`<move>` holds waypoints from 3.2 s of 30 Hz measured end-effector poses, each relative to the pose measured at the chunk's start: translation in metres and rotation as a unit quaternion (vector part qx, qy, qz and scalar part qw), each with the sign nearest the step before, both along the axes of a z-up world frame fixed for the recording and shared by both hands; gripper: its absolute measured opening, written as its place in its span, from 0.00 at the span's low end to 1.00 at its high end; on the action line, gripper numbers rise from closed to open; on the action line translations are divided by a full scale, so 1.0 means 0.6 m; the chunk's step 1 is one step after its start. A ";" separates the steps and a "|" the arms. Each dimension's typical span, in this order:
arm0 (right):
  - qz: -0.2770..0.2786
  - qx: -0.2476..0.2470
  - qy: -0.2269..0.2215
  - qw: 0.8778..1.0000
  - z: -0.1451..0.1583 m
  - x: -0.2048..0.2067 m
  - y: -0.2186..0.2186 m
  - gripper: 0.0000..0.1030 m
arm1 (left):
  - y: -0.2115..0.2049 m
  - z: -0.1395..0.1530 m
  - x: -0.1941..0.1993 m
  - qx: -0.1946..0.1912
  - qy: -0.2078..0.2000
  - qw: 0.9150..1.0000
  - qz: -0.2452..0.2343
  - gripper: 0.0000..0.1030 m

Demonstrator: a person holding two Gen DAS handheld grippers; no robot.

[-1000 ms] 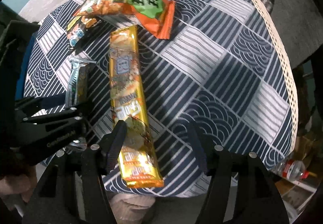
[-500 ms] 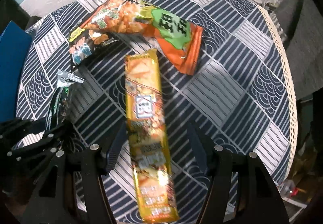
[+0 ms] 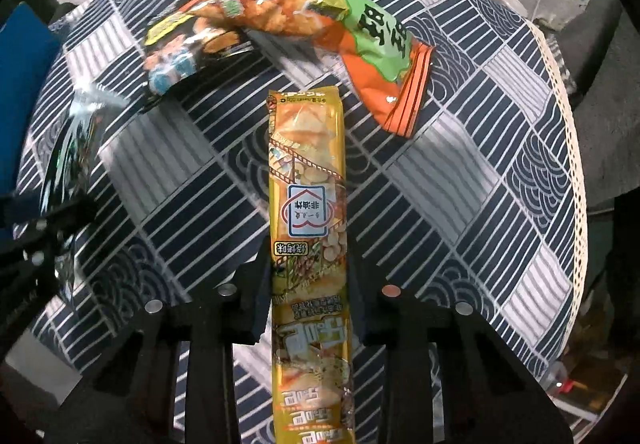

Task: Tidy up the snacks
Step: 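Lift both held snacks and carry them toward the cardboard box, then lower the silver foil bar and yellow wafer stick into the box, open both tools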

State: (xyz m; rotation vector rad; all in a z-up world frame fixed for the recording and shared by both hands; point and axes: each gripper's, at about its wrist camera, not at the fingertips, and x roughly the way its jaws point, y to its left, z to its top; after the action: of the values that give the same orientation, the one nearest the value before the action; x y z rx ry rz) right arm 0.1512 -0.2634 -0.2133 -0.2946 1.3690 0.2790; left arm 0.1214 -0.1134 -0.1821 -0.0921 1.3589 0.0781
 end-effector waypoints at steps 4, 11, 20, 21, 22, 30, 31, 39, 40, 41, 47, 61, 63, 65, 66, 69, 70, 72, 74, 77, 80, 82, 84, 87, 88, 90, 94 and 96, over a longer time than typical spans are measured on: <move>0.005 0.009 -0.003 1.000 0.023 -0.028 0.011 0.29 | 0.002 0.030 -0.012 -0.002 -0.015 1.000 -0.004 0.27; 0.017 0.037 -0.018 0.999 0.090 -0.074 0.042 0.29 | 0.019 0.049 -0.048 0.006 -0.042 0.999 -0.011 0.27; 0.023 0.067 -0.041 0.997 0.153 -0.083 0.058 0.29 | 0.052 0.085 -0.079 0.005 -0.074 0.997 0.013 0.27; 0.025 0.071 -0.045 0.996 0.164 -0.085 0.065 0.29 | 0.056 0.090 -0.081 0.000 -0.077 0.997 0.017 0.27; 0.027 0.074 -0.048 0.996 0.170 -0.085 0.071 0.29 | 0.061 0.097 -0.083 -0.004 -0.082 0.996 0.019 0.27; 0.050 0.100 -0.071 0.991 0.224 -0.093 0.123 0.30 | 0.100 0.147 -0.110 -0.004 -0.119 0.992 0.031 0.27; 0.054 0.103 -0.072 0.991 0.228 -0.093 0.131 0.30 | 0.106 0.150 -0.112 -0.005 -0.121 0.992 0.033 0.27; 0.079 0.114 -0.086 0.987 0.258 -0.095 0.198 0.30 | 0.171 0.171 -0.124 -0.006 -0.137 0.988 0.066 0.27; 0.082 0.115 -0.086 0.986 0.259 -0.095 0.205 0.30 | 0.182 0.173 -0.126 -0.007 -0.139 0.988 0.072 0.27; 0.085 0.116 -0.086 0.986 0.263 -0.097 0.212 0.30 | 0.191 0.176 -0.129 -0.006 -0.140 0.987 0.077 0.27; 0.105 0.125 -0.085 0.983 0.279 -0.099 0.272 0.30 | 0.247 0.194 -0.146 -0.003 -0.154 0.983 0.102 0.27; 0.159 0.134 -0.060 0.976 0.274 -0.107 0.442 0.30 | 0.395 0.200 -0.199 0.030 -0.167 0.970 0.175 0.27; 0.166 0.132 -0.059 0.975 0.273 -0.108 0.466 0.30 | 0.418 0.198 -0.205 0.035 -0.166 0.968 0.187 0.27; 0.173 0.132 -0.056 0.974 0.270 -0.109 0.492 0.30 | 0.439 0.194 -0.210 0.036 -0.164 0.966 0.198 0.27; 0.176 0.133 -0.054 0.974 0.268 -0.109 0.503 0.30 | 0.451 0.192 -0.213 0.036 -0.162 0.965 0.205 0.27; 0.186 0.133 -0.047 0.972 0.261 -0.109 0.537 0.30 | 0.479 0.181 -0.220 0.028 -0.157 0.962 0.222 0.27; 0.190 0.132 -0.045 0.972 0.258 -0.110 0.550 0.30 | 0.487 0.177 -0.223 0.028 -0.154 0.961 0.226 0.27; 0.198 0.130 -0.041 0.971 0.250 -0.112 0.571 0.30 | 0.501 0.171 -0.226 0.030 -0.150 0.960 0.235 0.27; 0.201 0.130 -0.036 0.970 0.244 -0.112 0.586 0.30 | 0.513 0.166 -0.229 0.030 -0.147 0.959 0.241 0.27; 0.205 0.132 -0.025 0.970 0.233 -0.112 0.609 0.30 | 0.533 0.153 -0.234 0.027 -0.140 0.957 0.254 0.27; 0.206 0.138 -0.013 0.969 0.222 -0.109 0.623 0.30 | 0.544 0.143 -0.236 0.027 -0.134 0.956 0.260 0.27; 0.205 0.139 -0.005 0.969 0.214 -0.106 0.631 0.30 | 0.548 0.140 -0.236 0.024 -0.132 0.955 0.263 0.27; 0.205 0.145 0.007 0.968 0.207 -0.104 0.637 0.31 | 0.552 0.138 -0.237 0.024 -0.131 0.954 0.267 0.28; 0.199 0.157 0.020 0.967 0.201 -0.099 0.640 0.35 | 0.553 0.136 -0.236 0.031 -0.127 0.954 0.269 0.28; 0.199 0.156 0.018 0.967 0.202 -0.098 0.639 0.35 | 0.553 0.135 -0.235 0.035 -0.124 0.955 0.269 0.29; 0.198 0.155 0.012 0.968 0.207 -0.097 0.636 0.39 | 0.552 0.134 -0.234 0.043 -0.118 0.955 0.269 0.40; 0.191 0.160 0.006 0.969 0.218 -0.093 0.626 0.42 | 0.551 0.140 -0.237 0.057 -0.122 0.952 0.275 0.53; 0.188 0.158 0.001 0.969 0.223 -0.092 0.616 0.42 | 0.550 0.144 -0.238 0.058 -0.125 0.952 0.274 0.54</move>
State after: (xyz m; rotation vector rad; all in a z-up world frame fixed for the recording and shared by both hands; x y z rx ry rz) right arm 0.0959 0.1064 -0.0797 -0.2850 1.2409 0.8042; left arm -0.0217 0.2165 -0.0954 -0.3677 1.0400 0.5958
